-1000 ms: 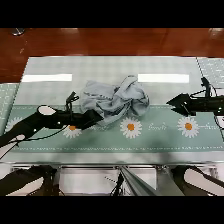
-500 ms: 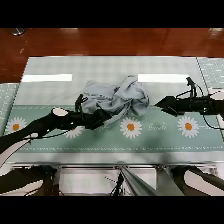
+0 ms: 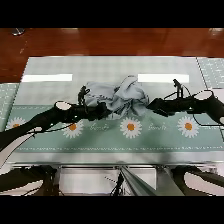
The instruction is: Fold the shirts.
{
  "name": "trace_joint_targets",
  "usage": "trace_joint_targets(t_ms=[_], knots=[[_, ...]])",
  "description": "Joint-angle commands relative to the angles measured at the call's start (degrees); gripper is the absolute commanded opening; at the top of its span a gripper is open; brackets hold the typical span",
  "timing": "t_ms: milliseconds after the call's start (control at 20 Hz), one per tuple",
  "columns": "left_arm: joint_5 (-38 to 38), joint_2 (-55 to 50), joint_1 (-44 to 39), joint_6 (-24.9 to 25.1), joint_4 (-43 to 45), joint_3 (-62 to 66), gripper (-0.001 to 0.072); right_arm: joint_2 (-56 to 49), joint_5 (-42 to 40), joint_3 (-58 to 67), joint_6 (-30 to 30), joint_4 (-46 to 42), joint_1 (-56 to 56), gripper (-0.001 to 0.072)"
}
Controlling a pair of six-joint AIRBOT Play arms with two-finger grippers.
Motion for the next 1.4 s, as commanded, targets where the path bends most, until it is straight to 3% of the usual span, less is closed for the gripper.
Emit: trace_joint_targets(t_ms=[0, 100, 150, 200, 250, 300, 450, 550, 750, 850, 1050, 1350], knots=[[-0.5, -0.1, 0.3, 0.4, 0.0, 0.4, 0.0020, -3.9, -2.1, 0.4, 0.0, 1.6, 4.0, 0.0623], [-0.5, -0.1, 0.3, 0.4, 0.0, 0.4, 0.0020, -5.5, -3.4, 2.3, 0.3, 3.2, 6.1, 0.0622], [-0.5, -0.1, 0.3, 0.4, 0.0, 0.4, 0.0020, -6.3, -3.9, 3.4, 1.5, 3.5, 6.8, 0.0588], [-0.5, -0.1, 0.3, 0.4, 0.0, 0.4, 0.0020, -7.0, -4.0, 4.9, 2.1, 3.5, 7.3, 0.0390], [-0.5, 0.0, 0.5, 0.4, 0.0, 0.4, 0.0020, -7.5, -3.4, 6.3, 1.8, 3.8, 7.6, 0.0073], [-0.8, 0.3, 1.2, 0.4, 0.0, 0.5, 0.0020, -7.5, -2.3, 8.3, 1.2, 4.3, 7.6, 0.0023], [-5.3, 3.7, 7.1, 1.9, 0.0, 3.8, 0.0020, -5.6, 5.4, 21.8, 2.5, 2.2, 4.8, 0.0021], [-6.5, 8.6, 12.5, 1.1, -0.3, 9.8, 0.0019, -3.5, 7.3, 36.2, 7.7, -1.0, 2.8, 0.0020], [-10.3, 15.6, 22.1, 0.1, -0.5, 32.8, 0.0018, -3.2, 14.5, 72.6, 13.5, -7.9, 1.3, 0.0020], [-13.1, 19.1, 27.1, -0.2, 2.9, 44.7, 0.0018, -1.0, 18.6, 84.6, 16.1, -13.6, 1.3, 0.0020], [-17.6, 28.4, 37.0, -10.4, 24.7, 60.3, 0.0018, 15.1, 18.6, 80.2, 16.2, -23.9, 1.4, 0.0021], [-27.3, 46.4, 45.7, -17.9, 54.1, 61.7, 0.0019, 35.2, 23.3, 68.8, 17.7, -38.0, 1.4, 0.0021]])
